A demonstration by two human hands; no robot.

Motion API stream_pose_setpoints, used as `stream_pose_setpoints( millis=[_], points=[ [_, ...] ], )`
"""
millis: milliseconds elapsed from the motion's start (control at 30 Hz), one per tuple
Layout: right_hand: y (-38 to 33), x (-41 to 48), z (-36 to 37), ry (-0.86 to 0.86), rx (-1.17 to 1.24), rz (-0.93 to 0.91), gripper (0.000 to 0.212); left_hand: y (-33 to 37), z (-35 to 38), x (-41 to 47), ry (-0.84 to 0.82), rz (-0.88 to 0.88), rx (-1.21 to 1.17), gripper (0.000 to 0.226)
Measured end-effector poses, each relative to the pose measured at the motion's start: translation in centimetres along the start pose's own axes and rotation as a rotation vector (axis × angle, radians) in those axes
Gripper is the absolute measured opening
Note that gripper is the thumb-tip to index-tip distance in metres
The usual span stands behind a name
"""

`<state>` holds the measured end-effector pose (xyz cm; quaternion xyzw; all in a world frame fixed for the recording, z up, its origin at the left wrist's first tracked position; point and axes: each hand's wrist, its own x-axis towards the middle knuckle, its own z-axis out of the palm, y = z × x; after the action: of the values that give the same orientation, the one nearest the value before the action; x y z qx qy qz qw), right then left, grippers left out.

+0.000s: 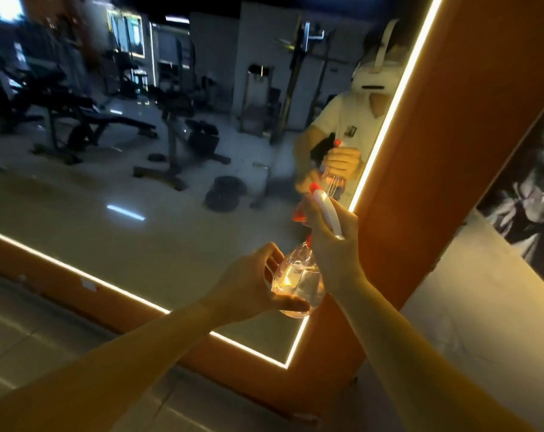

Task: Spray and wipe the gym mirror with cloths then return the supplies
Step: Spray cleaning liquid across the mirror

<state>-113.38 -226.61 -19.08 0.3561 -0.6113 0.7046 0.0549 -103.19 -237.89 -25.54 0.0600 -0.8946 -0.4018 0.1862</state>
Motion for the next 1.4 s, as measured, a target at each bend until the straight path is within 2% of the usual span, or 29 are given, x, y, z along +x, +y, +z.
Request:
stream_pose_setpoints(
  millis=[400, 633, 900, 1033, 1167, 1233, 1400],
  points=[
    [-8.9, 8.0, -0.6, 0.077, 0.035, 0.079, 0.027, 7.5, -7.4, 6.1, -0.038, 0.089, -0.026, 0.073],
    [-13.7, 13.1, 0.3, 0.128, -0.02, -0.01, 0.025, 11.8, -12.3, 8.9, -0.034, 0.213, 0.031, 0.062],
    [-17.3, 17.3, 3.0, 0.107, 0.053, -0.021, 0.018, 14.4, -17.5, 10.6, -0.033, 0.279, 0.073, 0.048],
    [-18.2, 18.2, 5.1, 0.06, 0.091, -0.023, 0.032, 14.1, -19.8, 10.7, -0.029, 0.234, 0.018, 0.052],
    [-19.3, 18.9, 8.2, 0.026, 0.047, -0.049, 0.016, 12.0, -22.1, 10.7, 0.003, 0.161, -0.041, 0.066],
    [-19.8, 19.0, 10.0, 0.002, 0.03, -0.036, 0.016, 11.1, -23.6, 10.4, 0.015, 0.131, -0.044, 0.074],
    [-20.8, 19.2, 14.1, -0.059, 0.041, 0.077, 0.02, 10.4, -27.1, 9.0, 0.028, 0.079, -0.094, 0.063]
  ],
)
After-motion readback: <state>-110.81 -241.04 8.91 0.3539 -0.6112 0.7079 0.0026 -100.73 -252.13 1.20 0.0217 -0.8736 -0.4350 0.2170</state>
